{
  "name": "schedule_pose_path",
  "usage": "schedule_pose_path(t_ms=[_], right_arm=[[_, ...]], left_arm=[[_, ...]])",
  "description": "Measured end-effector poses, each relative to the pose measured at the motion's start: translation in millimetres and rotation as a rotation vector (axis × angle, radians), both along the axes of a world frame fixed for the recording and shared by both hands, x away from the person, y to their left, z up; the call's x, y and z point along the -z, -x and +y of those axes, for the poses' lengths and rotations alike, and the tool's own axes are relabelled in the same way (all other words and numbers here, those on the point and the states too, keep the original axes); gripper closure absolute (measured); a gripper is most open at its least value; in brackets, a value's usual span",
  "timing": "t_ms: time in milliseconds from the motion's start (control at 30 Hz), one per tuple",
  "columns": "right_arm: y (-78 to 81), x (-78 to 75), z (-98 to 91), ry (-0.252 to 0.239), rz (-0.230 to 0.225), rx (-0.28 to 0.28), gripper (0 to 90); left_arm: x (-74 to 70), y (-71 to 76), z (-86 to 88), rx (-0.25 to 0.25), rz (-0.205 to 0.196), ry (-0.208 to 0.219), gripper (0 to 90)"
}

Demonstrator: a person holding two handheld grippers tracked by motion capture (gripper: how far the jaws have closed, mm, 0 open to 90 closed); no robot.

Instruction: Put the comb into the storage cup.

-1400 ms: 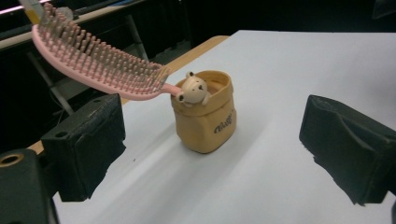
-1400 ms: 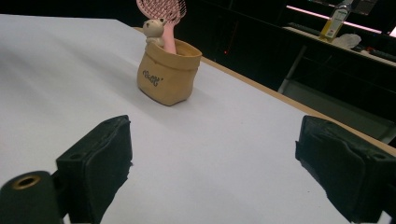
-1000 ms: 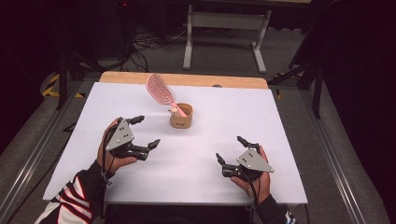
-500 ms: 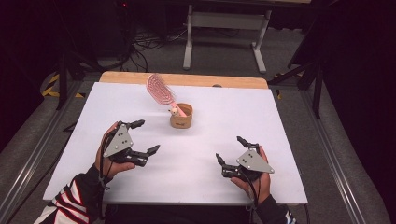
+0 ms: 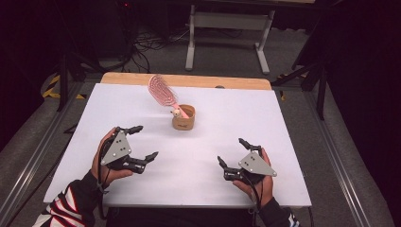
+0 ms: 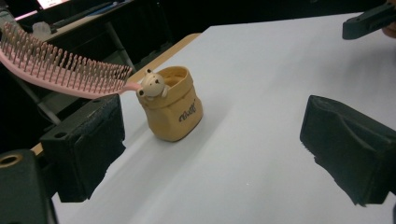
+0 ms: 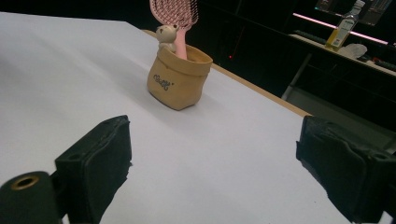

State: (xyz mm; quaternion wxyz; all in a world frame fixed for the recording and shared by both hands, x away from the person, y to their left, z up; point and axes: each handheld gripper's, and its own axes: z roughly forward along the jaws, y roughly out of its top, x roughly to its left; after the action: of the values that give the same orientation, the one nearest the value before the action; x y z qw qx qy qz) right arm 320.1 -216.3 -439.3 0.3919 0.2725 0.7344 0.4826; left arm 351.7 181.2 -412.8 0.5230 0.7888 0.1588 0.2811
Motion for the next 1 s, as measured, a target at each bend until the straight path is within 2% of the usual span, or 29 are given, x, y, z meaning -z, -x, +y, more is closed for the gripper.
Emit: schedule_pose_path(t_ms=[433, 633, 1000], right_arm=[[0.4, 0.5, 0.8, 0.006, -0.001, -0.004, 10.3], [0.4, 1.2, 2.1, 0.013, 0.0, -0.005, 10.2], [0.6, 1.5, 3.0, 0.022, 0.002, -0.005, 10.1]], left_arm=[[5.5, 6.5, 11.0, -0.007, 0.005, -0.017, 6.5], [7.6, 9.5, 19.5, -0.029, 0.003, -0.021, 6.5], [12.7, 14.6, 34.5, -0.067, 0.024, -0.012, 6.6]])
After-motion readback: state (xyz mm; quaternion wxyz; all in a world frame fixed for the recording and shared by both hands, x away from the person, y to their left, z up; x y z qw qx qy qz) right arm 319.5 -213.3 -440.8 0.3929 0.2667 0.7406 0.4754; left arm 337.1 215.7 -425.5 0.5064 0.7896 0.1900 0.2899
